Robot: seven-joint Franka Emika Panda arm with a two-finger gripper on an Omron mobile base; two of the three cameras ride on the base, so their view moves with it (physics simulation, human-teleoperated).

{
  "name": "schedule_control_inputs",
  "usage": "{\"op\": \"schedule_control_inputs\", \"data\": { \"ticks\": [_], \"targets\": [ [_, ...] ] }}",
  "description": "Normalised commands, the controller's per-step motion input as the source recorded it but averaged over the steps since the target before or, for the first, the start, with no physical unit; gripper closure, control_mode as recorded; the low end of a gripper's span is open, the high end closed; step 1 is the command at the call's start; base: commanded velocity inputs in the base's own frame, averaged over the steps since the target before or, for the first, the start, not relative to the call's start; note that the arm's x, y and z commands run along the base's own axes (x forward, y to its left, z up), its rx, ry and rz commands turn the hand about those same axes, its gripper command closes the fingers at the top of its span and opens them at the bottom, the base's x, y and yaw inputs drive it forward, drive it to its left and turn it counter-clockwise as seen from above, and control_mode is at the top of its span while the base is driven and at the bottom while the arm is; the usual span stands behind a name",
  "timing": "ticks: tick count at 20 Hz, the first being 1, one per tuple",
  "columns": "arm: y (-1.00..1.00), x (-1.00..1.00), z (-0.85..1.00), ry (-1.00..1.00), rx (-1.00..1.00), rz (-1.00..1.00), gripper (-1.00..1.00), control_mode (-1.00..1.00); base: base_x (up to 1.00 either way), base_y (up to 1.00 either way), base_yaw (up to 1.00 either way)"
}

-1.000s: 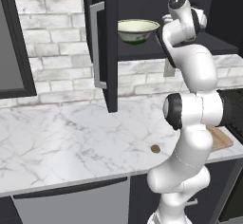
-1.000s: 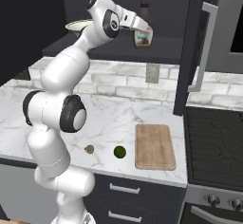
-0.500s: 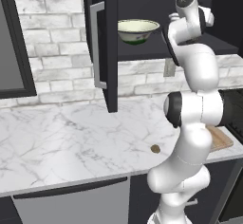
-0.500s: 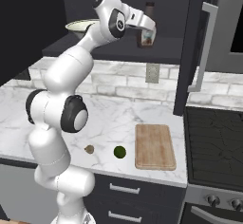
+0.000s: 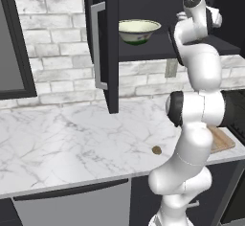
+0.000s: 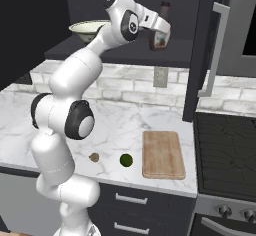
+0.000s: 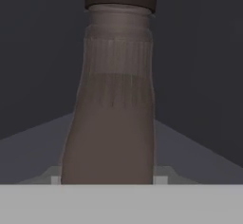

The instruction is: Open the cabinet. Place the bowl and condiment on the counter. Then place the lime and garlic on the cutting board.

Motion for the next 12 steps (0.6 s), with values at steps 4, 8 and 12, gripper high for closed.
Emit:
{"op": "schedule_control_inputs", "data": {
  "ticks": [4,8,12],
  "targets": [
    [-0.04,-0.61,-0.03,-0.36,0.00,-0.08,1.00,-1.00,0.00,0.00,0.00],
    [0.00,-1.00,0.01,-0.55,0.00,-0.12,1.00,-1.00,0.00,0.00,0.00],
    [0.01,-1.00,0.00,-0.42,0.00,-0.11,1.00,-1.00,0.00,0.00,0.00]
  ]
}}
